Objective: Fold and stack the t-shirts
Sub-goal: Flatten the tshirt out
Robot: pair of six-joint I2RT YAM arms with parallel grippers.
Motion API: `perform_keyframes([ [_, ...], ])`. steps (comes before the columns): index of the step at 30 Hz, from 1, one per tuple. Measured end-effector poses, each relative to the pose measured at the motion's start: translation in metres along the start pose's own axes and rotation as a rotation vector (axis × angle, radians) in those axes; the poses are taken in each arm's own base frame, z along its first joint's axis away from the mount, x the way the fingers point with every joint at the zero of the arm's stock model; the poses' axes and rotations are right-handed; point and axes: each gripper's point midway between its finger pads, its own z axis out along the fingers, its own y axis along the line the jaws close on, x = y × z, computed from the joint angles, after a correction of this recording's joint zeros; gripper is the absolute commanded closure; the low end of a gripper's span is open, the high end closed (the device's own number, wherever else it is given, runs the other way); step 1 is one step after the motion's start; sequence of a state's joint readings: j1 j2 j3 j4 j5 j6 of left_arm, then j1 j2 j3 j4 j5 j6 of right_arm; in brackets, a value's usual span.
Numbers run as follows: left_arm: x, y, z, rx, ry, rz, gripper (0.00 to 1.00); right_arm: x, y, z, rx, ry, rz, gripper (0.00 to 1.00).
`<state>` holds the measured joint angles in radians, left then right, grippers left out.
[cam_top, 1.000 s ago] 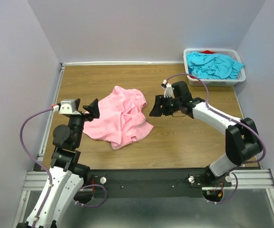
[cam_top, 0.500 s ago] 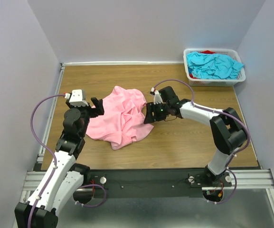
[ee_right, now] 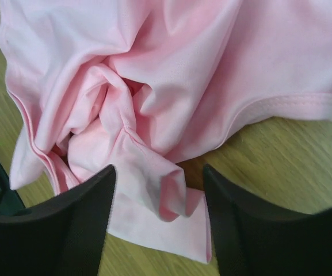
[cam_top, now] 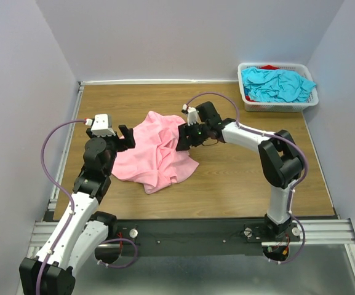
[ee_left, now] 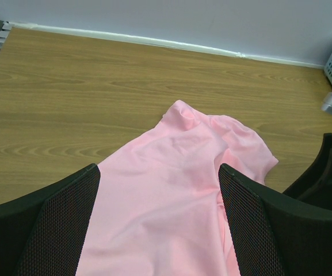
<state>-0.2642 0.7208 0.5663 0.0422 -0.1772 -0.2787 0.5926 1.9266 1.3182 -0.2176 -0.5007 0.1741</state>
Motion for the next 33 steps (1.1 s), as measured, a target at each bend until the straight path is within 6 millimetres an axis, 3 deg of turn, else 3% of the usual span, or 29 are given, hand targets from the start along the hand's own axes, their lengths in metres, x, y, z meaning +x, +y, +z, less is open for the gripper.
perform_keyframes([
  [2, 0.0, 0.001, 0.0, -0.003, 0.0, 0.001, 0.09, 0.003, 0.0, 0.007, -0.019, 0.017, -0.005, 0.48],
  [6, 0.0, 0.001, 0.0, -0.005, 0.0, 0.001, 0.09, 0.011, 0.007, 0.013, -0.06, 0.044, -0.015, 0.86],
  [10, 0.001, 0.001, 0.001, -0.006, 0.002, 0.001, 0.09, 0.012, 0.022, 0.01, -0.097, 0.048, -0.032, 0.99],
  [16, 0.004, 0.001, 0.002, -0.008, 0.012, 0.003, 0.09, 0.028, 0.058, -0.031, -0.161, 0.04, -0.052, 0.99],
  [19, 0.006, 0.002, 0.003, -0.01, 0.019, 0.004, 0.09, 0.038, 0.085, -0.056, -0.223, 0.037, -0.077, 0.94],
  [21, 0.008, 0.002, 0.005, -0.012, 0.027, 0.005, 0.09, 0.053, 0.1, -0.064, -0.271, 0.07, -0.08, 0.89],
  [23, 0.011, 0.002, 0.006, -0.015, 0.039, 0.007, 0.09, 0.083, 0.111, -0.068, -0.312, 0.163, -0.071, 0.87],
  [25, 0.014, 0.003, 0.008, -0.019, 0.057, 0.007, 0.09, 0.112, 0.118, -0.069, -0.341, 0.269, -0.064, 0.7],
  [28, 0.02, 0.003, 0.012, -0.027, 0.086, 0.004, 0.09, 0.148, 0.126, -0.076, -0.377, 0.425, -0.064, 0.57],
  [31, 0.028, 0.005, 0.017, -0.047, 0.126, 0.002, 0.09, 0.156, 0.128, -0.082, -0.373, 0.486, -0.106, 0.52],
  [33, 0.036, 0.008, 0.019, -0.069, 0.162, -0.001, 0.09, 0.142, 0.121, -0.083, -0.308, 0.474, -0.153, 0.51],
])
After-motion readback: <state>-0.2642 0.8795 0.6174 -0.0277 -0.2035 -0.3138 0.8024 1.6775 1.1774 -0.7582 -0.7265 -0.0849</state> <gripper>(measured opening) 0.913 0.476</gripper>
